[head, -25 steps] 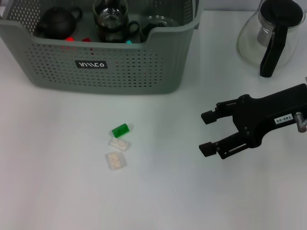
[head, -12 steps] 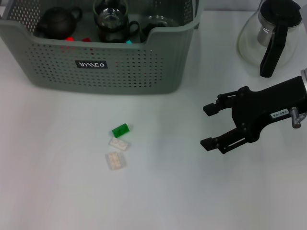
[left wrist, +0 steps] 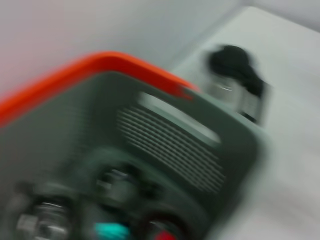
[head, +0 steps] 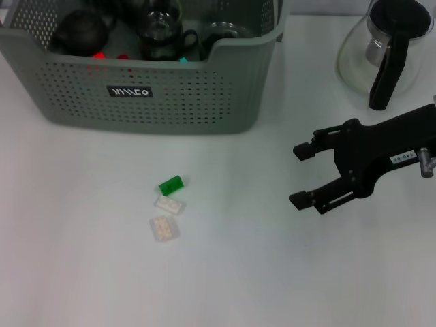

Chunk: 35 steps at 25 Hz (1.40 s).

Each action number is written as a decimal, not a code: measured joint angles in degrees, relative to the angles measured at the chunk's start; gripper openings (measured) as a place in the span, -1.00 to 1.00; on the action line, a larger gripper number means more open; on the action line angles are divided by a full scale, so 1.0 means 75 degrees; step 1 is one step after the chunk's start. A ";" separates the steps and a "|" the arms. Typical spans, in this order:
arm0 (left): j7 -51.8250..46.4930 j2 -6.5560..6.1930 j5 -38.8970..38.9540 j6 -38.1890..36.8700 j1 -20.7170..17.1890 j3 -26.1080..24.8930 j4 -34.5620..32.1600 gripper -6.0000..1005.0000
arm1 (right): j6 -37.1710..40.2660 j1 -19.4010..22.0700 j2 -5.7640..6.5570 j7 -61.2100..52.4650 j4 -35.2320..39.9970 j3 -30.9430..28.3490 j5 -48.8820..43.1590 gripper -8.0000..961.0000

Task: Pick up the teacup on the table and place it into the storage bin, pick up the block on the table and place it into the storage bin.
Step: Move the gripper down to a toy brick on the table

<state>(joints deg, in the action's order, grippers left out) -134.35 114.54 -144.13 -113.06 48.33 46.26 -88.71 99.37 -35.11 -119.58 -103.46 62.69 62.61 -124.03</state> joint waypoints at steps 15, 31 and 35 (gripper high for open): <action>0.0404 0.1313 -0.0467 -0.0457 -0.2715 0.4781 -0.2594 0.88 | -0.0040 -0.0058 -0.0064 -0.0091 -0.0255 -0.0476 0.0050 0.97; -0.0721 0.1345 -0.2005 0.1925 -0.2554 0.7193 0.0103 0.80 | -0.0168 -0.0126 -0.0064 -0.0066 -0.0515 -0.0545 0.0049 0.97; -0.0957 0.1356 -0.2055 0.2169 -0.2532 0.7356 0.0442 0.78 | -0.0180 -0.0134 -0.0064 -0.0053 -0.0519 -0.0545 0.0049 0.97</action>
<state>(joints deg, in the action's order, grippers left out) -141.52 124.70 -159.55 -96.79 29.34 101.43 -85.39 98.02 -36.12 -120.06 -103.86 58.80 58.53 -123.66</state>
